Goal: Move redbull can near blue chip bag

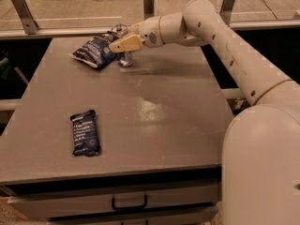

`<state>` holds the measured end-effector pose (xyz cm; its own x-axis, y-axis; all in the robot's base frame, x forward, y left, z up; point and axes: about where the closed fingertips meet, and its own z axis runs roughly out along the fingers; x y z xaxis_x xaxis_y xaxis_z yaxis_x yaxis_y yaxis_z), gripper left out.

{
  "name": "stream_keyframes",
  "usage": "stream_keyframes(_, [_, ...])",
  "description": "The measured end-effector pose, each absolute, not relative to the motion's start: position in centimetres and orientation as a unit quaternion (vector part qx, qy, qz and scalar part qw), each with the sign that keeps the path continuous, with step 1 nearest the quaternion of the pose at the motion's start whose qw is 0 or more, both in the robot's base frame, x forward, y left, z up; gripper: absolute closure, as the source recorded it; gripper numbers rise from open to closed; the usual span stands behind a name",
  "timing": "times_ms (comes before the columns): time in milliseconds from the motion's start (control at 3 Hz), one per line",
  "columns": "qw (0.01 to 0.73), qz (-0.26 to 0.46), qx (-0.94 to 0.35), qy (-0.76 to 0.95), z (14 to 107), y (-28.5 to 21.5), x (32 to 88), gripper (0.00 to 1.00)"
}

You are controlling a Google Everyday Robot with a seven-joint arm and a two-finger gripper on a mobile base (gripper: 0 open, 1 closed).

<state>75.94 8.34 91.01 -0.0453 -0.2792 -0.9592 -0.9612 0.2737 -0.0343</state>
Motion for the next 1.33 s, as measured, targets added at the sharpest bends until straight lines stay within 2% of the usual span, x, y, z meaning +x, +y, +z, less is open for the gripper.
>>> stream_keyframes(333, [0.498,0.344,-0.481,0.634,91.6,7.1,76.0,0.0])
stream_keyframes(667, [0.523,0.315,-0.468,0.639,93.1,2.9,76.0,0.0])
stream_keyframes(1000, [0.56,0.241,-0.457,0.648,96.7,-5.5,74.4,0.0])
stream_keyframes(1333, [0.585,0.129,-0.452,0.661,101.7,-14.0,70.6,0.0])
